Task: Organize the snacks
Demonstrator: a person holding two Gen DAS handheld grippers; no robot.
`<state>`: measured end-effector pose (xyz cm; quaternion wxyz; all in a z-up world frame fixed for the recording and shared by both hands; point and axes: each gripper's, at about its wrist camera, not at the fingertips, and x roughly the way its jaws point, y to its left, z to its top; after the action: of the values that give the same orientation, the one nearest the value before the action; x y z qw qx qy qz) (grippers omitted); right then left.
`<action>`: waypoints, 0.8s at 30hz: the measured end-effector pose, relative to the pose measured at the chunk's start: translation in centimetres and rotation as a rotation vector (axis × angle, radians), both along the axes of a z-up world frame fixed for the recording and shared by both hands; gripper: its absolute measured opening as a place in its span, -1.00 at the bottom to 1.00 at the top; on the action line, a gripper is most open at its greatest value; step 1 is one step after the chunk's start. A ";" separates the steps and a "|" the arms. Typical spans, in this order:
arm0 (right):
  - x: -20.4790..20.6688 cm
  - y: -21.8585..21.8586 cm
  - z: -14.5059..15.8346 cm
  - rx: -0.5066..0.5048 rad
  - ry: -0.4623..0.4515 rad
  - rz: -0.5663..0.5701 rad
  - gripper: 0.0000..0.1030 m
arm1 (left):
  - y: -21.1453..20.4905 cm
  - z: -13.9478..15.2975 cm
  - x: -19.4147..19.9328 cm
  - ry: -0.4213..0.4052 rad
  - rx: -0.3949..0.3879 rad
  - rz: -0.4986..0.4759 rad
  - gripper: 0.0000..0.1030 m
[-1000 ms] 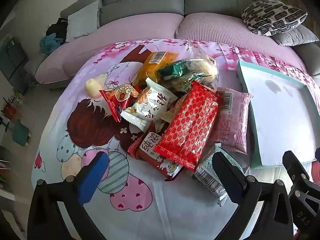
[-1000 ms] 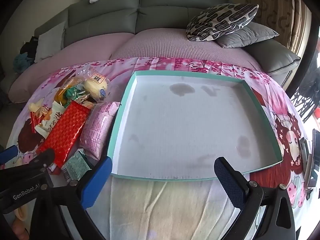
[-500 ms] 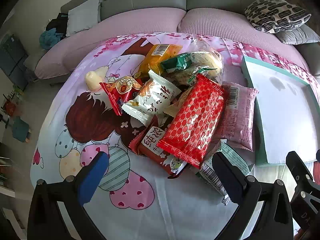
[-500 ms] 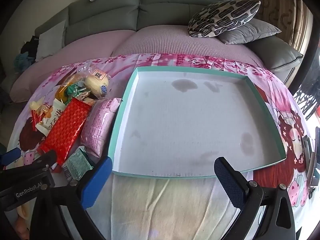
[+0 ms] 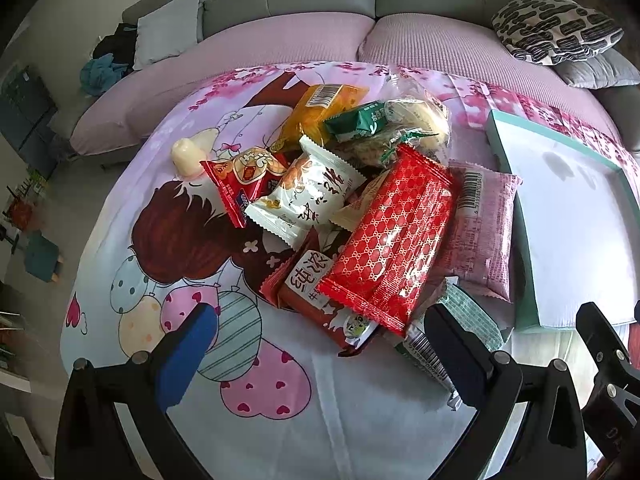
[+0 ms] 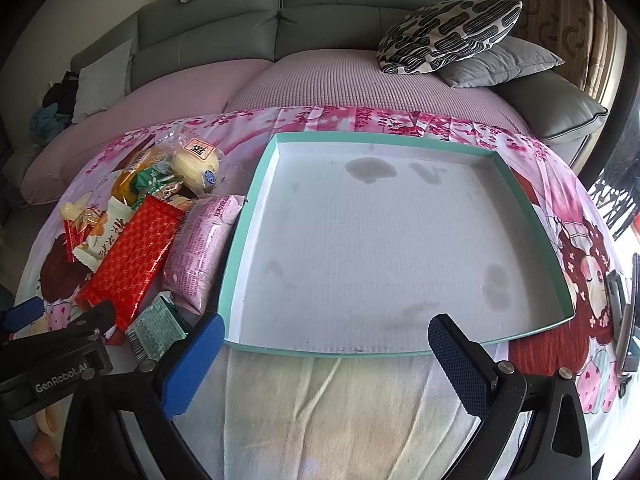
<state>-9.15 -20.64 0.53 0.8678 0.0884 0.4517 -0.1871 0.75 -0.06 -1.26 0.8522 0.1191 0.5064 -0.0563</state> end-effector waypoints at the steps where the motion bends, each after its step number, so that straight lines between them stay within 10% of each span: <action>1: 0.0 0.0 0.0 0.000 0.000 0.000 1.00 | 0.1 0.0 0.0 0.001 -0.001 0.000 1.00; 24: -0.1 0.0 0.0 0.002 -0.001 0.002 1.00 | 0.3 -0.3 -0.1 0.012 -0.002 0.004 1.00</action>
<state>-9.20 -20.59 0.51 0.8681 0.0890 0.4517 -0.1858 0.68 0.20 -1.53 0.8492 0.1171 0.5119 -0.0559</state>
